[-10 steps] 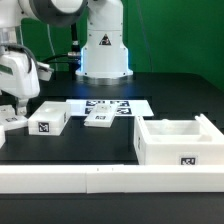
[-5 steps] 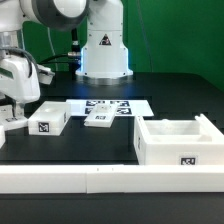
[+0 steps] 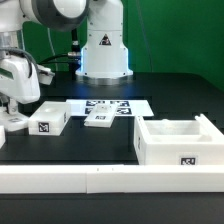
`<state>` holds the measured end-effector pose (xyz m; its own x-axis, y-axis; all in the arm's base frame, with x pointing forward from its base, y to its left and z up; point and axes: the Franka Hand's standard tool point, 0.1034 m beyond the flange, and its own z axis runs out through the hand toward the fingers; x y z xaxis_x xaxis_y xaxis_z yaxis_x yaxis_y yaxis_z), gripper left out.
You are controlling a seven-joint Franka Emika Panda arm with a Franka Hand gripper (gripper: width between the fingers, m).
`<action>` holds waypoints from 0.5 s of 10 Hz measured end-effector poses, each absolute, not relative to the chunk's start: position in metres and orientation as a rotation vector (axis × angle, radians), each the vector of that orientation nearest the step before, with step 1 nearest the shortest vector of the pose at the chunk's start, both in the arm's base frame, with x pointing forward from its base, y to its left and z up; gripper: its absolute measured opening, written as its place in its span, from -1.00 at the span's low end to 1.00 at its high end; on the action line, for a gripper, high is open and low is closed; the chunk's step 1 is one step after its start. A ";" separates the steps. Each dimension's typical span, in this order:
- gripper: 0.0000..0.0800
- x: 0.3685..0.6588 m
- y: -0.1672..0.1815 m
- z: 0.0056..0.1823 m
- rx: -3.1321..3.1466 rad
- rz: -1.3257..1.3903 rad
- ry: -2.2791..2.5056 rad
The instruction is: Assemble cabinet
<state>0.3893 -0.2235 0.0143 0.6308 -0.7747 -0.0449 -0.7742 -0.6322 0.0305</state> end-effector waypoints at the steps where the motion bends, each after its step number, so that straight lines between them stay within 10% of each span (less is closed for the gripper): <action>1: -0.84 0.388 -0.225 0.015 2.811 -0.098 -1.396; 5: -0.84 0.385 -0.215 0.047 2.711 -0.183 -1.754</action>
Offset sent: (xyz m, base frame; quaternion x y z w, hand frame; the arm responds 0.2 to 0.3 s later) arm -0.0197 0.0014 0.0463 -0.0127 -0.0429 0.1374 0.9895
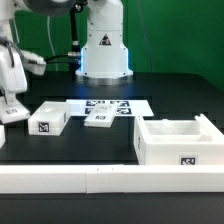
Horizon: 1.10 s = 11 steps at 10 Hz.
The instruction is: Assemble cabinet
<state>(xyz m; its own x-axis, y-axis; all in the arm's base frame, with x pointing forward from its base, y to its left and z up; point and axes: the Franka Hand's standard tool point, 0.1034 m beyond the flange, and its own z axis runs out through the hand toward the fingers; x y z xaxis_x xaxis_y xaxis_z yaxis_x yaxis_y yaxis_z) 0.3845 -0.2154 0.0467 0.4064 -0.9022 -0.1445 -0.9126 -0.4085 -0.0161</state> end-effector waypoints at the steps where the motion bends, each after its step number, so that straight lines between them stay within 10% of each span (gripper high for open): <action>1: -0.84 0.390 -0.199 0.059 -2.486 0.164 1.710; 6: -0.84 0.448 -0.077 0.078 -2.324 0.251 1.895; 11: -0.84 0.441 -0.072 0.074 -2.328 0.305 1.901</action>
Offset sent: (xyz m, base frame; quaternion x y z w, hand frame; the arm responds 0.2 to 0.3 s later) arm 0.0355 0.0977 0.0266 -0.0393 -0.0019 0.0744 0.9964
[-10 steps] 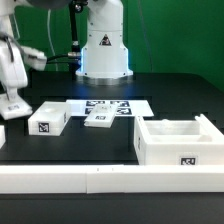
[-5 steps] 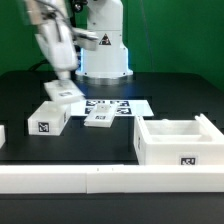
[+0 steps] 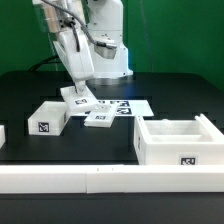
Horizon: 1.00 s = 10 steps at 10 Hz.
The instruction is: Assemble cabinet
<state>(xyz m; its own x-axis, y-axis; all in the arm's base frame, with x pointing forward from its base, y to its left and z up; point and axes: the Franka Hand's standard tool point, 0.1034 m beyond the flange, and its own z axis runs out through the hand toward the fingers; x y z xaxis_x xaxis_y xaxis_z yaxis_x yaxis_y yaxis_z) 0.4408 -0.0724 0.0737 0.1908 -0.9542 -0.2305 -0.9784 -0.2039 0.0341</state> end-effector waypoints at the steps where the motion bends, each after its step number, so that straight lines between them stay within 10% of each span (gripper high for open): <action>1: -0.84 0.434 -0.070 0.080 -2.327 0.403 1.912; 10: -0.84 0.450 0.039 0.075 -2.211 0.485 2.202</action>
Offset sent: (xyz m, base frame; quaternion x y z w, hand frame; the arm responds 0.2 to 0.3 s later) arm -0.0054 0.0728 -0.0045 -0.0653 0.0235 0.1037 0.9922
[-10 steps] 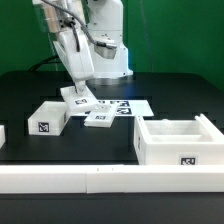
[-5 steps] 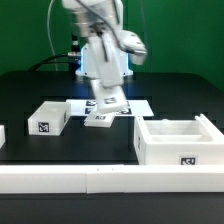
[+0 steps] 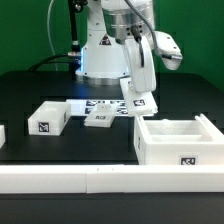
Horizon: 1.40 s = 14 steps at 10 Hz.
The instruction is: Assemble cabinet
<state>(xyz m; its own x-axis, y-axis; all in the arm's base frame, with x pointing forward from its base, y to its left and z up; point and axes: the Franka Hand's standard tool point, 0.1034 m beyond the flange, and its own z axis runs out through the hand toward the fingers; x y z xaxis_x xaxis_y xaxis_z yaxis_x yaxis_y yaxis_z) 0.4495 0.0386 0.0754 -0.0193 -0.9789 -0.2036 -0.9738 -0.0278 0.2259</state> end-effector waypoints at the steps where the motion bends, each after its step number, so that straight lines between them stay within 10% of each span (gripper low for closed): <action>1: -0.84 0.449 0.039 0.075 2.188 -0.481 -2.178; 14: -0.84 0.450 0.079 0.081 2.081 -0.562 -2.127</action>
Offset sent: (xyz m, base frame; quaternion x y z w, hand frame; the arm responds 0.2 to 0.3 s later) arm -0.0036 0.0252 0.0138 -0.0993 0.0267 0.0202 0.9945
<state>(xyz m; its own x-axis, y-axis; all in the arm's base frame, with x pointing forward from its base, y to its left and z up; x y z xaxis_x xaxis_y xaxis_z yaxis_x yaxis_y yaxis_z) 0.4503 0.0794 0.0809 -0.0523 -0.9832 -0.1750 -0.9413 -0.0100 0.3376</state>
